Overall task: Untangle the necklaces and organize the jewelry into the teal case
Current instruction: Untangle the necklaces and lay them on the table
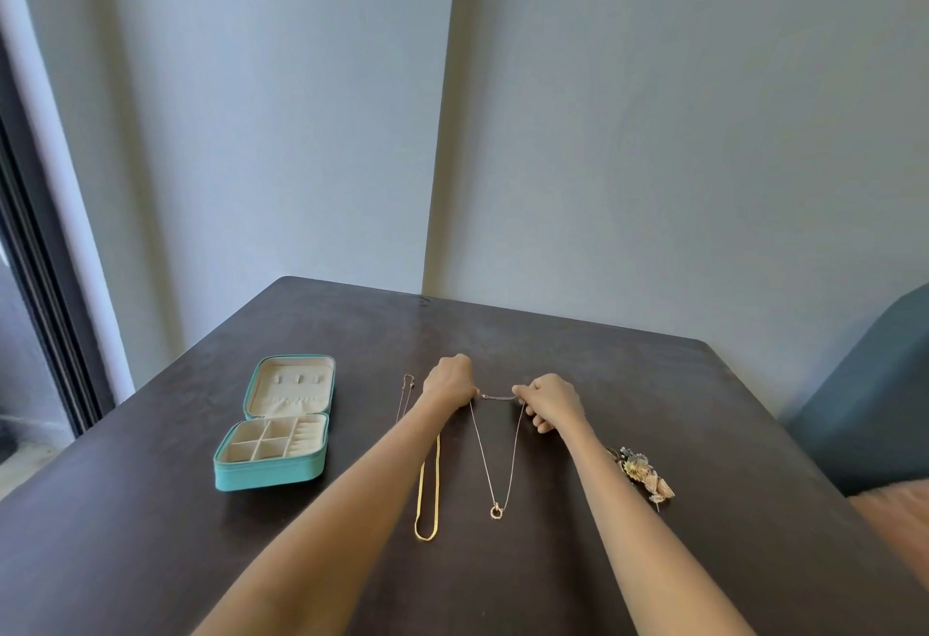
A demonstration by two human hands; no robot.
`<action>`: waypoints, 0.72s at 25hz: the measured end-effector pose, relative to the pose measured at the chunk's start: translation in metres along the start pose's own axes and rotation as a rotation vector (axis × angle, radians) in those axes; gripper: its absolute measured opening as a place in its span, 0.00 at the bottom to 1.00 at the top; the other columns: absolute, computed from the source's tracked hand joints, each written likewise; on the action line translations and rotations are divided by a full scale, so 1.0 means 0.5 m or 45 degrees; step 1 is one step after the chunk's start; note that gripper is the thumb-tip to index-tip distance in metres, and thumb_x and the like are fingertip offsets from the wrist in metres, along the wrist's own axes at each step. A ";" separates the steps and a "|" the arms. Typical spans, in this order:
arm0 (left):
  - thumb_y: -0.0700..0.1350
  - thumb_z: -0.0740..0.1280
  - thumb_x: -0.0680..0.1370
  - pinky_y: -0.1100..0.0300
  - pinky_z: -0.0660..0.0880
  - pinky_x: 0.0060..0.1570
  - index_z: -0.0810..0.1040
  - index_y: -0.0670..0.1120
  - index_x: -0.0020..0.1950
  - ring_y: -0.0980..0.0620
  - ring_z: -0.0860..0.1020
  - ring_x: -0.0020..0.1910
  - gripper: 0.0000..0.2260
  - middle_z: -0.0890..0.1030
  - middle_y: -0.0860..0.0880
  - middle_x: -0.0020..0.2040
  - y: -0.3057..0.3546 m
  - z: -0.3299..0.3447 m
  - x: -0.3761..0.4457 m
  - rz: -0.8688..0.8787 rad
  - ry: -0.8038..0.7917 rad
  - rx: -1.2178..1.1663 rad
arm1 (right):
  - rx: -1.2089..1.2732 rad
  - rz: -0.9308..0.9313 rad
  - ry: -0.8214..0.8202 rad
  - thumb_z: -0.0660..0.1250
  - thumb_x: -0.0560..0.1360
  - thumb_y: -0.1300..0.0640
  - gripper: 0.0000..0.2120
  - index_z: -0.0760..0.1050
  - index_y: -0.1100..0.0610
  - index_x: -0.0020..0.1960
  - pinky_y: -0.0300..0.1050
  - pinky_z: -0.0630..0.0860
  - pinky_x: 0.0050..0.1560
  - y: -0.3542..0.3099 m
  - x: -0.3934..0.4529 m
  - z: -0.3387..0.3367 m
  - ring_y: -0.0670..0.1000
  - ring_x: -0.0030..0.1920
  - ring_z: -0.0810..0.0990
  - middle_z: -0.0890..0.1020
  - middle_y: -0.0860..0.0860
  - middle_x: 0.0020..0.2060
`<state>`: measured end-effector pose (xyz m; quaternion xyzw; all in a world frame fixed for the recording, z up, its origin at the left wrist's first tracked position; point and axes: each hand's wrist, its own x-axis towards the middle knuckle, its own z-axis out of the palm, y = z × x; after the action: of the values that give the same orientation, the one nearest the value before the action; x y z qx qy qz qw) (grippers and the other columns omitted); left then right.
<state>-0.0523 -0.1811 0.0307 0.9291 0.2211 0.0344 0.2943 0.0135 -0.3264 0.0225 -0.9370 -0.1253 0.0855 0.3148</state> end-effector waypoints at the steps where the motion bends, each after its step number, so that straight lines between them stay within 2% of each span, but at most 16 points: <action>1: 0.39 0.68 0.75 0.49 0.75 0.55 0.76 0.37 0.56 0.37 0.77 0.56 0.11 0.78 0.38 0.57 -0.001 -0.002 0.003 0.008 0.013 0.033 | -0.053 -0.024 0.015 0.63 0.74 0.49 0.15 0.76 0.56 0.33 0.42 0.80 0.39 0.003 0.002 0.000 0.48 0.23 0.77 0.81 0.49 0.28; 5: 0.38 0.68 0.75 0.49 0.74 0.54 0.76 0.37 0.56 0.37 0.77 0.57 0.11 0.78 0.38 0.57 -0.003 -0.004 0.007 0.029 0.023 0.127 | -0.191 -0.099 0.074 0.61 0.76 0.45 0.18 0.72 0.54 0.32 0.40 0.77 0.39 0.005 0.009 0.005 0.47 0.21 0.76 0.83 0.52 0.30; 7: 0.37 0.65 0.76 0.49 0.73 0.54 0.76 0.37 0.56 0.37 0.76 0.57 0.10 0.77 0.38 0.58 -0.005 -0.004 0.007 0.072 0.046 0.150 | -0.093 -0.085 0.082 0.59 0.77 0.44 0.18 0.73 0.56 0.36 0.42 0.79 0.40 0.009 0.009 0.007 0.48 0.22 0.77 0.82 0.51 0.30; 10: 0.35 0.59 0.76 0.51 0.69 0.58 0.78 0.42 0.57 0.40 0.72 0.61 0.13 0.74 0.41 0.59 -0.005 -0.002 0.010 0.255 0.106 0.190 | 0.133 -0.028 0.081 0.58 0.78 0.47 0.16 0.73 0.58 0.42 0.48 0.81 0.41 0.018 0.002 0.005 0.52 0.24 0.78 0.79 0.51 0.28; 11: 0.36 0.59 0.76 0.51 0.67 0.59 0.79 0.45 0.56 0.41 0.70 0.61 0.13 0.74 0.42 0.59 -0.003 0.000 0.008 0.314 0.116 0.252 | 0.149 -0.036 0.081 0.58 0.78 0.47 0.15 0.72 0.58 0.41 0.48 0.80 0.39 0.020 -0.005 0.005 0.52 0.24 0.77 0.78 0.51 0.28; 13: 0.43 0.60 0.77 0.51 0.63 0.60 0.81 0.51 0.54 0.43 0.68 0.61 0.12 0.73 0.45 0.59 -0.002 0.006 0.006 0.378 0.125 0.440 | 0.167 -0.081 0.068 0.61 0.76 0.48 0.14 0.70 0.56 0.38 0.43 0.74 0.30 0.022 -0.025 0.004 0.50 0.22 0.73 0.76 0.51 0.27; 16: 0.47 0.59 0.78 0.49 0.61 0.61 0.81 0.55 0.55 0.44 0.67 0.62 0.12 0.72 0.46 0.61 -0.005 0.016 0.014 0.377 0.155 0.583 | 0.106 -0.153 -0.076 0.68 0.72 0.46 0.17 0.68 0.54 0.31 0.34 0.64 0.20 0.026 -0.068 -0.002 0.47 0.17 0.68 0.73 0.49 0.22; 18: 0.47 0.59 0.78 0.49 0.60 0.61 0.80 0.56 0.57 0.44 0.66 0.63 0.13 0.71 0.46 0.63 -0.001 0.016 0.021 0.357 0.158 0.594 | -0.072 -0.169 -0.337 0.70 0.70 0.45 0.19 0.69 0.54 0.29 0.32 0.63 0.19 0.031 -0.106 -0.006 0.45 0.16 0.69 0.74 0.47 0.19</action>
<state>-0.0416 -0.1807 0.0229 0.9895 0.1098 0.0799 0.0506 -0.0337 -0.3553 0.0199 -0.9156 -0.2297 0.1838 0.2741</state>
